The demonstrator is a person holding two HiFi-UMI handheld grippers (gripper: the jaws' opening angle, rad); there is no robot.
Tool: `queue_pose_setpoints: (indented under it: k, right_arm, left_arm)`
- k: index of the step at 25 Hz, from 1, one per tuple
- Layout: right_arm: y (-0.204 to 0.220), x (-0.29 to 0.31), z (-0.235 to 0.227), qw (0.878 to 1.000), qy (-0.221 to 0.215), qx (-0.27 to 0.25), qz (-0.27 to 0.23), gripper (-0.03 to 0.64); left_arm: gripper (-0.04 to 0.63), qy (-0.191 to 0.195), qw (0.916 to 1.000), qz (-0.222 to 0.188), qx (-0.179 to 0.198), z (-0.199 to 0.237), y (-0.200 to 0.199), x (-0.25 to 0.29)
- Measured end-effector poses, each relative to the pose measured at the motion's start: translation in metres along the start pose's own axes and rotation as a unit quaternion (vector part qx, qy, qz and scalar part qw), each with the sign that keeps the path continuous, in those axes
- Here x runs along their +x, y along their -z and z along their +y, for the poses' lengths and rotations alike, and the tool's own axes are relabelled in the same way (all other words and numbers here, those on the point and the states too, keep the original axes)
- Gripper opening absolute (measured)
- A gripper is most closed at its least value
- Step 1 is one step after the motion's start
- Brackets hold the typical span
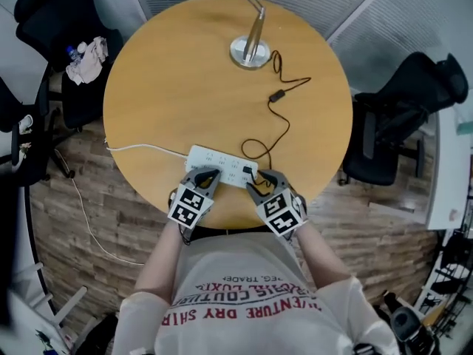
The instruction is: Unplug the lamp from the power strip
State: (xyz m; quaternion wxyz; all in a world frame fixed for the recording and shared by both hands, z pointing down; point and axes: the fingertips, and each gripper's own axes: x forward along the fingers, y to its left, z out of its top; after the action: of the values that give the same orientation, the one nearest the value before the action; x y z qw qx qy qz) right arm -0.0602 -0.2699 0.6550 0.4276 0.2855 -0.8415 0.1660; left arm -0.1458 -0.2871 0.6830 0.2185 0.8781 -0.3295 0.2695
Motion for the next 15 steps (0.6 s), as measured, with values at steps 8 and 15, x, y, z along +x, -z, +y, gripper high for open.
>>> queue_pose_setpoints:
  k: [8,15]
  right_arm:
    - [0.019,0.043,-0.004,0.992,-0.017,-0.072,0.099,0.156]
    - [0.024,0.058,-0.007,0.985,-0.013,-0.107,0.136,0.099]
  left_arm:
    - [0.028,0.033,0.9928,0.081,0.082,-0.009,0.006,0.046]
    - [0.028,0.047,0.9886,0.099,0.103,-0.010,0.008,0.050]
